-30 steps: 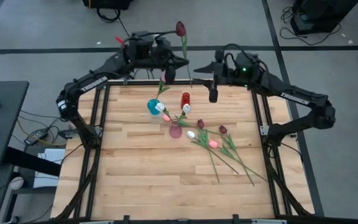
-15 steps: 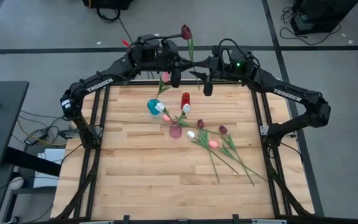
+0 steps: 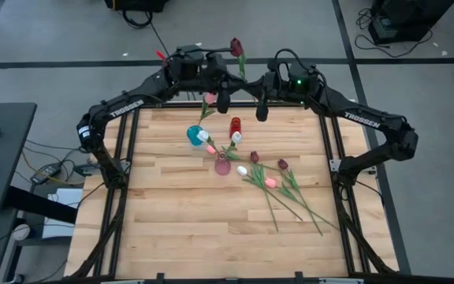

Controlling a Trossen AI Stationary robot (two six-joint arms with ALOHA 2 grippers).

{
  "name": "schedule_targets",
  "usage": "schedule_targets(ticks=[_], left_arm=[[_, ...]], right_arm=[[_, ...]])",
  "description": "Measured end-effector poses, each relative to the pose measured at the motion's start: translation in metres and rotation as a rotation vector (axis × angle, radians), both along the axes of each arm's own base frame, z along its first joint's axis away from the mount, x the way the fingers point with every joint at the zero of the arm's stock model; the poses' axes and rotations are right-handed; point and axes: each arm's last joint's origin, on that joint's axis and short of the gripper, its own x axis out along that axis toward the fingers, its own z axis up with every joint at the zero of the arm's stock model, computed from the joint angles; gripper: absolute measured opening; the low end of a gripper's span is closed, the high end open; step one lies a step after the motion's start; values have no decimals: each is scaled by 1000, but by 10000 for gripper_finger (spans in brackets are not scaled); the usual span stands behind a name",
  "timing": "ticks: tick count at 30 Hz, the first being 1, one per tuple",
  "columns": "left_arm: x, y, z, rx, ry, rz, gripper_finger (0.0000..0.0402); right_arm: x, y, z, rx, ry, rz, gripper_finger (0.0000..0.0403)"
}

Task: Sort flowers into vase by color
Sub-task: Put the left red tulip into the red vase

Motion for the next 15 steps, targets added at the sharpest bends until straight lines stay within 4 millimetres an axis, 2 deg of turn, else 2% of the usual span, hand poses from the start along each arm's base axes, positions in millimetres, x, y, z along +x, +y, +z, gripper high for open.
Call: schedule_targets(ticks=[4, 8, 11, 15], left_arm=[[-18, 0, 3, 34, 86, 42, 116], [-36, -2, 6, 58, 177, 128, 139], [-46, -8, 14, 69, 170, 130, 141], [-53, -22, 14, 109, 139, 110, 141]], right_arm=[[-12, 2, 7, 7, -3, 14, 9], [-25, 2, 6, 45, -12, 88, 9], [-30, -2, -8, 67, -41, 132, 9], [-30, -8, -40, 82, -105, 130, 9]])
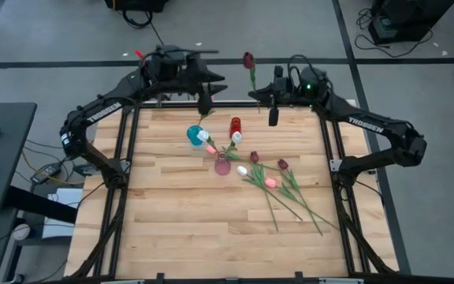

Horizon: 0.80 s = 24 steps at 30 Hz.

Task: Sort flowers into vase by color
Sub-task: Put the left red tulip into the red vase

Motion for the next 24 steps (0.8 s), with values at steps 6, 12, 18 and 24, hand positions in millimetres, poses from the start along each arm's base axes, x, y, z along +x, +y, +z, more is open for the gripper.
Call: schedule_targets(ticks=[6, 12, 18, 24], left_arm=[[-16, -16, -30, 76, -47, 57, 142], [-56, -35, -50, 94, -203, 90, 142], [-82, -56, -70, 69, -276, 64, 142], [-90, -75, -87, 46, -260, -2, 142]], right_arm=[[-5, -5, -42, -10, -115, -24, 9], [-3, -8, -64, -1, -207, -27, 9], [23, -27, -90, 38, -192, -23, 9], [46, -45, -102, 64, -211, -5, 9]])
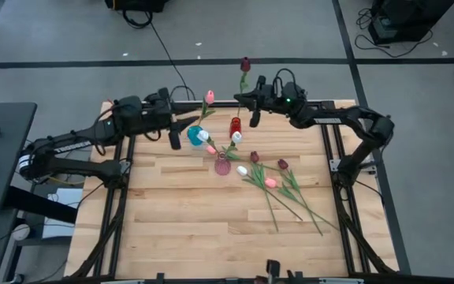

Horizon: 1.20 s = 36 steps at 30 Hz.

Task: Sort flowers into vase by color
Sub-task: Put the left red tulip into the red vase

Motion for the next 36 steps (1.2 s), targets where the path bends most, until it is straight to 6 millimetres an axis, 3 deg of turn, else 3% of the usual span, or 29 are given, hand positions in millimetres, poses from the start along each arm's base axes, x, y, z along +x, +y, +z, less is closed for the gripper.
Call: schedule_targets(ticks=[10, 16, 30, 36], left_arm=[[-7, -11, -1, 1, -7, -3, 142], [-7, -10, -1, -10, -11, 30, 142], [-7, -8, -2, -53, -24, 92, 142], [-10, -8, 3, -83, -17, 116, 142]], right_arm=[[12, -14, -32, 86, 53, 6, 9], [14, -15, -40, 103, 82, 2, 17], [8, -19, -59, 184, 263, 5, 161], [-1, -15, -47, 173, 337, -20, 198]])
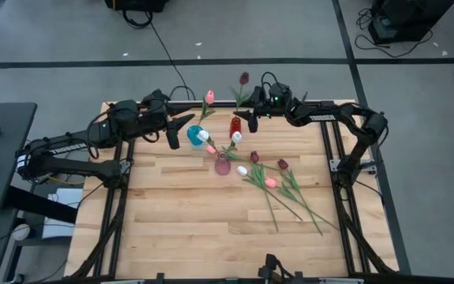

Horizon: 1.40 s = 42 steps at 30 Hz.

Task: Sort flowers into vase by color
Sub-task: Put the left red tulip into the red vase, then put the right red tulip into the red vase

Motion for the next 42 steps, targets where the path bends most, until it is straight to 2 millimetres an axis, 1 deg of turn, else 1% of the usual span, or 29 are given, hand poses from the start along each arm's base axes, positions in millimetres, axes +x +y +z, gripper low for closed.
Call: schedule_targets(ticks=[3, 7, 12, 17, 20, 24, 29, 31, 34, 37, 42], left_arm=[[-3, -1, 6, -28, 33, 1, 142], [-6, -2, 13, -40, 61, 2, 142], [-7, -2, 14, -47, 82, 0, 142], [-7, -3, 13, -49, 85, -40, 142], [-6, -4, 11, -48, 81, -62, 142], [-2, -5, -3, -66, 120, -73, 142], [8, -22, -35, -61, 131, -135, 142], [11, -28, -46, -53, 124, -133, 142], [13, -36, -62, -56, 110, -119, 142], [17, -41, -83, -55, 101, -130, 142], [16, -43, -112, -57, 20, -138, 142]], right_arm=[[-7, 5, 9, -25, 58, -34, 205], [-18, 15, 27, -60, 128, -79, 210], [-35, 29, 46, -66, 203, -117, 211], [-52, 42, 54, 11, 290, -117, 211], [-57, 48, 55, 63, 326, -134, 211], [-61, 56, 56, 69, 383, -164, 211], [-68, 69, 55, 73, 446, -187, 211], [-73, 76, 53, 80, 464, -214, 211], [-83, 88, 47, 108, 473, -250, 211], [-90, 101, 41, 122, 460, -275, 210], [-91, 119, 29, 154, 470, -290, 210]])
